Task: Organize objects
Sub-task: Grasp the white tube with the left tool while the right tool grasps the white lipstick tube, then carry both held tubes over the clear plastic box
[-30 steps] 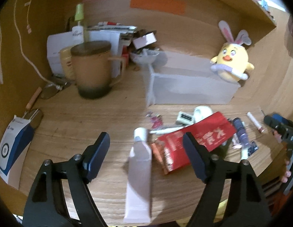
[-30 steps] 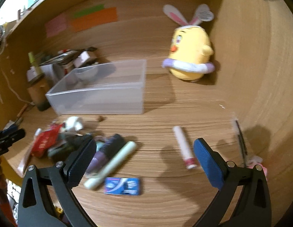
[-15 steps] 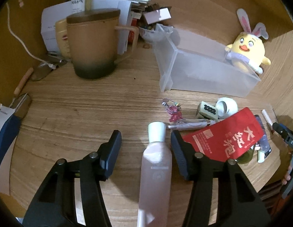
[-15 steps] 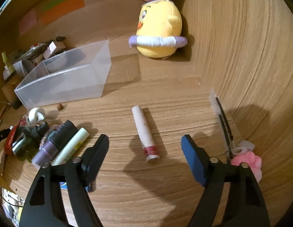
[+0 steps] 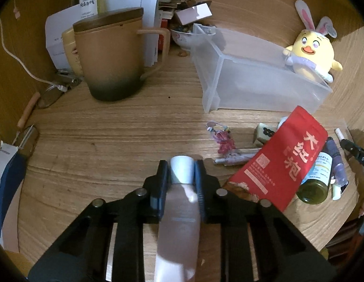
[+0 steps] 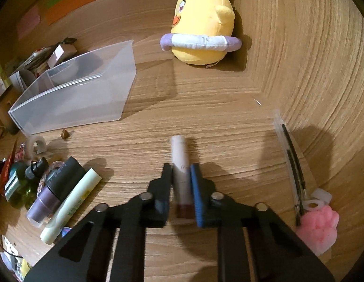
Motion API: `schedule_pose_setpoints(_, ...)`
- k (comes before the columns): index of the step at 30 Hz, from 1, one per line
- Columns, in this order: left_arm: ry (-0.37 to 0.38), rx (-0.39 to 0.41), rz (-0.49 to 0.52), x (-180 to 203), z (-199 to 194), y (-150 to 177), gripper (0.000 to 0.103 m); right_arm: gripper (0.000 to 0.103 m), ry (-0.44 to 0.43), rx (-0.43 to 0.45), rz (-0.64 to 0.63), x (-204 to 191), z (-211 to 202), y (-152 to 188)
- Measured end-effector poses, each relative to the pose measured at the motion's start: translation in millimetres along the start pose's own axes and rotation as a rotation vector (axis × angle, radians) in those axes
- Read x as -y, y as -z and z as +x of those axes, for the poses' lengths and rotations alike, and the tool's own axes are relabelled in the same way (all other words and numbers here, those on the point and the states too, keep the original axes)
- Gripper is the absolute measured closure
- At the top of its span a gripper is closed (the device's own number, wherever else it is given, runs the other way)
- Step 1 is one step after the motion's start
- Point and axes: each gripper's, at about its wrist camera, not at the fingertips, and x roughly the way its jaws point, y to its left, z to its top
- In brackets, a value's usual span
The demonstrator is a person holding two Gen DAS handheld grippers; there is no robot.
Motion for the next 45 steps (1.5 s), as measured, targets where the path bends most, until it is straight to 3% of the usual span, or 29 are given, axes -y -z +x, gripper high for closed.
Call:
schedule_pose_setpoints(4, 0.001, 0.021, -0.01, -2, -4, -2, 0.083, 0.089, -0.011, 0.027, -0.001, -2, -4, 0)
schedule_pose_setpoints(29, 0.01, 0.326, 0.017, 13, -99, -61, 0.083, 0.089, -0.145, 0.224, -0.122, -61, -59, -44)
schedule_pose_setpoints(45, 0.13, 0.396, 0.035, 35, -118, -117, 0.083, 0.089, -0.211, 0.267, -0.216, -98, -57, -88)
